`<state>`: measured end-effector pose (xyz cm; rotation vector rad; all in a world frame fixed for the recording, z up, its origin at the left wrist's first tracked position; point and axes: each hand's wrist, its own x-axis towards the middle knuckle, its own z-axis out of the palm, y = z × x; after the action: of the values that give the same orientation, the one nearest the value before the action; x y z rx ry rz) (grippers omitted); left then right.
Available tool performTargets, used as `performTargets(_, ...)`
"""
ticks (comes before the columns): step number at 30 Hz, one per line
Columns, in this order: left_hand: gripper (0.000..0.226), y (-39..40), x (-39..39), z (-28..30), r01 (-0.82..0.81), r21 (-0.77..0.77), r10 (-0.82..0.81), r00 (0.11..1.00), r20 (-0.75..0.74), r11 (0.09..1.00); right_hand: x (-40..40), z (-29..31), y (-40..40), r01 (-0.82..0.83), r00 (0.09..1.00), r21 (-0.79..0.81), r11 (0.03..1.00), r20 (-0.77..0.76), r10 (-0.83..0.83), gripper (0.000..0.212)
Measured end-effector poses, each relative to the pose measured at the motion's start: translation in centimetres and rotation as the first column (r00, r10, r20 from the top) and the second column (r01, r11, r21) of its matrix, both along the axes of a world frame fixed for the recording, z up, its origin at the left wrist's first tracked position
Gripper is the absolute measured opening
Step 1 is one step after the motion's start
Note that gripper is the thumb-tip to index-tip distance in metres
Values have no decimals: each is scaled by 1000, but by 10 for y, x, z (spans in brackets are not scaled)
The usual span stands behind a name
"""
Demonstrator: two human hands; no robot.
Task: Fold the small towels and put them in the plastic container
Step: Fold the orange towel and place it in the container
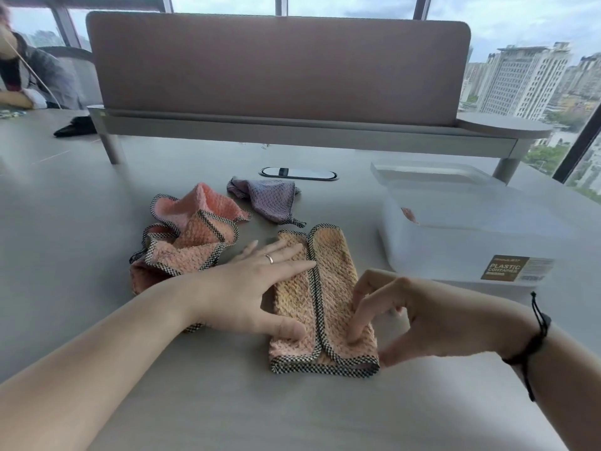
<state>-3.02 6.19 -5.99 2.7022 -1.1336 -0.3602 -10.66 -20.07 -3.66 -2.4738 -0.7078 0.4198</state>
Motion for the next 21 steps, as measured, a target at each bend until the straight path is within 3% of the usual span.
performTargets(5,68,1,-7,12,-4,-262,-9,999,-49,965,6,-9,0,37,989,129,991,138,-55,7)
performTargets(9,64,2,-15,21,41,-403,-84,992,-92,914,9,-13,-1,120,985,229,966,95,-144,24)
performTargets(11,62,3,-18,25,45,-359,-92,989,-115,932,11,-17,0,164,984,293,942,20,-178,35)
performTargets(16,61,1,-28,30,26,-158,-49,989,-141,987,18,-22,-3,276,961,365,889,-93,-260,30)
performTargets(21,27,-1,-21,24,-55,-295,30,995,-91,954,23,-27,-3,329,944,461,824,-135,-301,38)
